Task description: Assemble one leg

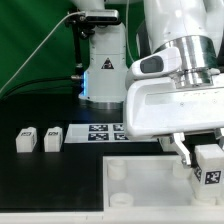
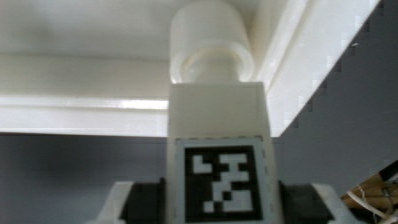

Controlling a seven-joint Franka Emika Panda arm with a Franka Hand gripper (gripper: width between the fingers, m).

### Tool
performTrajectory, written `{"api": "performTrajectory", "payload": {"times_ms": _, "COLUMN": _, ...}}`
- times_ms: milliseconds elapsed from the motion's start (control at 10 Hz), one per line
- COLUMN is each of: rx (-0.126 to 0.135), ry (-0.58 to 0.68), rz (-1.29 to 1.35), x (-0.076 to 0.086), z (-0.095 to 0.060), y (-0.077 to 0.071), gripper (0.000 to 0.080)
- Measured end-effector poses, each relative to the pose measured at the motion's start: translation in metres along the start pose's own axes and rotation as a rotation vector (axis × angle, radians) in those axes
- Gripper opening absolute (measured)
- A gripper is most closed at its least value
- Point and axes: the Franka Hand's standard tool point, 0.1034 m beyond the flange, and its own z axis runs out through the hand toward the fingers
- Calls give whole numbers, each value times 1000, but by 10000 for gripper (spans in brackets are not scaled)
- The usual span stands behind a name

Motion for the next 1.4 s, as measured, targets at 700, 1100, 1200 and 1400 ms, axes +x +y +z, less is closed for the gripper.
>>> {"api": "performTrajectory", "payload": {"times_ms": 700, "rx": -2, "ry": -8, "rz": 12, "x": 0, "z": 0, "y": -2, "gripper": 291}}
{"api": "performTrajectory", "payload": {"times_ms": 1100, "rx": 4, "ry": -40, "rz": 13, "x": -4, "z": 2, "y": -2, "gripper": 546}}
{"api": "performTrajectory", "payload": {"times_ms": 1200, "rx": 4, "ry": -41, "rz": 13, "x": -5, "z": 3, "y": -2, "gripper": 628}}
{"api": "performTrajectory", "payload": {"times_ms": 1400, "rx": 4, "ry": -42, "rz": 13, "x": -5, "z": 3, "y": -2, "gripper": 643}}
